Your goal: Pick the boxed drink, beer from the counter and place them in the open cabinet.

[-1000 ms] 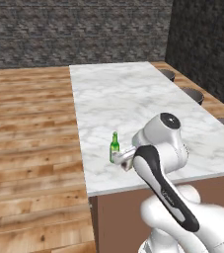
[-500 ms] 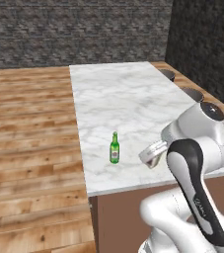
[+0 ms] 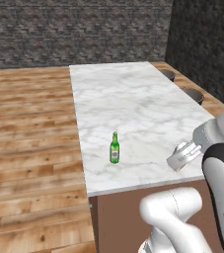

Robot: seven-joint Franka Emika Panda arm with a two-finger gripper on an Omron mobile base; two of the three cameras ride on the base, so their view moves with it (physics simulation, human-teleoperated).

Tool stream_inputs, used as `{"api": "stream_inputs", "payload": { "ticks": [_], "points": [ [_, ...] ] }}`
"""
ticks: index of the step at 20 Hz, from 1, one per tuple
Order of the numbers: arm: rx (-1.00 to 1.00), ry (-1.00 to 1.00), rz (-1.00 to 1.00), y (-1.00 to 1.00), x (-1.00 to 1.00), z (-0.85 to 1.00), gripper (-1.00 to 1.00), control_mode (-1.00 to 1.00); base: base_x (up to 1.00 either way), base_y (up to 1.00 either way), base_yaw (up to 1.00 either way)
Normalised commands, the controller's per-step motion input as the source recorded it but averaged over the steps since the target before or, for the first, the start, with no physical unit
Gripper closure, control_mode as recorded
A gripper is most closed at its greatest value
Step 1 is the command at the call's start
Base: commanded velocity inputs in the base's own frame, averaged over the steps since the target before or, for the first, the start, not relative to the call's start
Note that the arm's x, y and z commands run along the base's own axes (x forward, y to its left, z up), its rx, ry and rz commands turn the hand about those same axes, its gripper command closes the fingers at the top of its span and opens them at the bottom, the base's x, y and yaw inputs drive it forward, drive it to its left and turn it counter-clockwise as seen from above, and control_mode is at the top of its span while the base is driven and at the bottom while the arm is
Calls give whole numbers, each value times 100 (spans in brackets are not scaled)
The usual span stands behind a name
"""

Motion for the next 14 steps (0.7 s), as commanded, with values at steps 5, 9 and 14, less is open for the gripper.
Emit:
{"api": "stream_inputs", "payload": {
  "ticks": [5,9,14],
  "points": [
    [0,-16,0,-2,-55,0,100,-100,0,0,0],
    [0,-11,0,-1,-43,0,100,-100,0,0,0],
    [0,-3,0,0,-11,0,100,100,0,0,0]
  ]
}}
